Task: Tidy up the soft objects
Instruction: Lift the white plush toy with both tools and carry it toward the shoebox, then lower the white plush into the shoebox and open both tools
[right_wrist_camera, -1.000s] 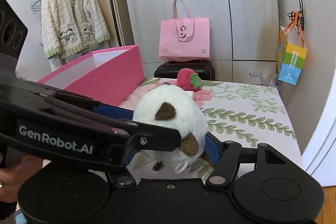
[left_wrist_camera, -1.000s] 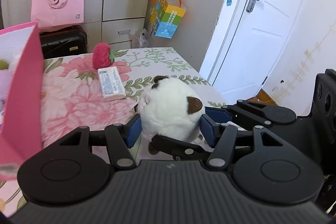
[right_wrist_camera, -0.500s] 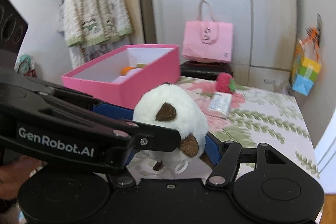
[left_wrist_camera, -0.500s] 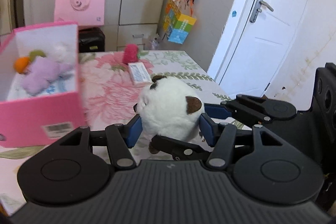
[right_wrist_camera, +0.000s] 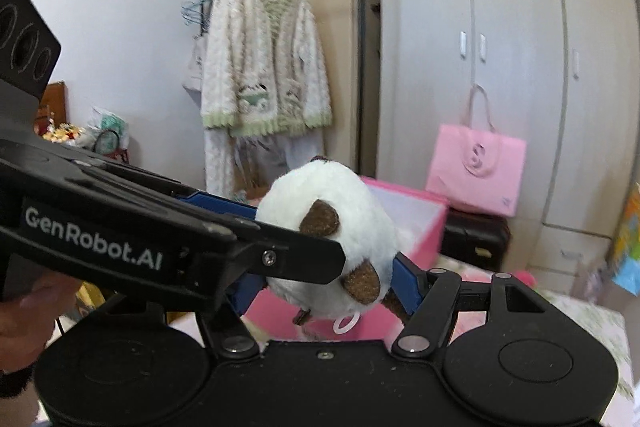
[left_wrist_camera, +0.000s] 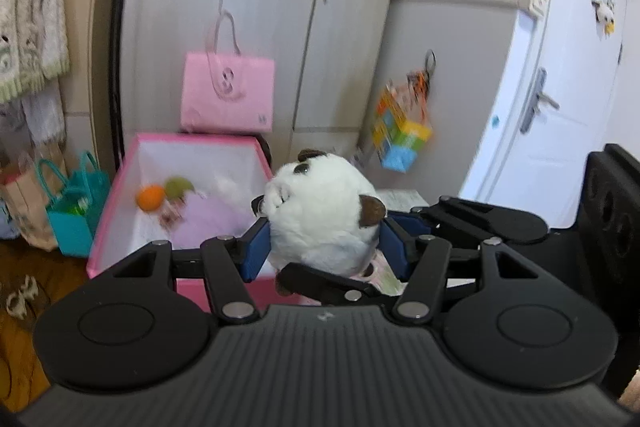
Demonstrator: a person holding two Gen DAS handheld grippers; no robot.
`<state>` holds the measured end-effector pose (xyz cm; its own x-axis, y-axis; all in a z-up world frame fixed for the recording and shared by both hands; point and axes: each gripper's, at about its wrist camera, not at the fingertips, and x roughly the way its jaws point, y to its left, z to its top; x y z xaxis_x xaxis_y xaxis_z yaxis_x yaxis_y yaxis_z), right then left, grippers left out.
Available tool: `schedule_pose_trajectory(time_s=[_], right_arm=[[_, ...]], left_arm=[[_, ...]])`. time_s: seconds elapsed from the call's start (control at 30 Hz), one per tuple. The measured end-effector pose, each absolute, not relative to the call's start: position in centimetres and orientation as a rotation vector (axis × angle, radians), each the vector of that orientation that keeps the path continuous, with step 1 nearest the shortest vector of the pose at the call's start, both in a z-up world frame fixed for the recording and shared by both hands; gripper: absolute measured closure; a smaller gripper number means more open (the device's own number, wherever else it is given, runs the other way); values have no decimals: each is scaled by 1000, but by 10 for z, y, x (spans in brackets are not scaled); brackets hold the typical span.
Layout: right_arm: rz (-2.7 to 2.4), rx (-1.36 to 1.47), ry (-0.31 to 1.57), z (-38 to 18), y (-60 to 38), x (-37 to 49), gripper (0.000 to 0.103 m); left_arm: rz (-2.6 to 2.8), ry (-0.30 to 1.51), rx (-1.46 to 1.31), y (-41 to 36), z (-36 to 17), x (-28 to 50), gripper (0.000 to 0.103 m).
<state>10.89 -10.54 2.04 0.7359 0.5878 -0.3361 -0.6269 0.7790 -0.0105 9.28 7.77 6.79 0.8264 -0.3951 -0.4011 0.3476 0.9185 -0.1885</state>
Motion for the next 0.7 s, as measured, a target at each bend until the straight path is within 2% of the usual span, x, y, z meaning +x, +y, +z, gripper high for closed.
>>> schedule_pose_trajectory(time_s=[0.33,0.47,0.7], right_arm=[[754,-55,326,32,-61,186,28],[835,60,394,27,-61,226,28],[896,38,603,1,-38,287,28]], left_arm=[[-277,376,-155,122,76,156,45],[-243,403,-178,138,71,194,45],[-180,491,-194,154,44,249,45]])
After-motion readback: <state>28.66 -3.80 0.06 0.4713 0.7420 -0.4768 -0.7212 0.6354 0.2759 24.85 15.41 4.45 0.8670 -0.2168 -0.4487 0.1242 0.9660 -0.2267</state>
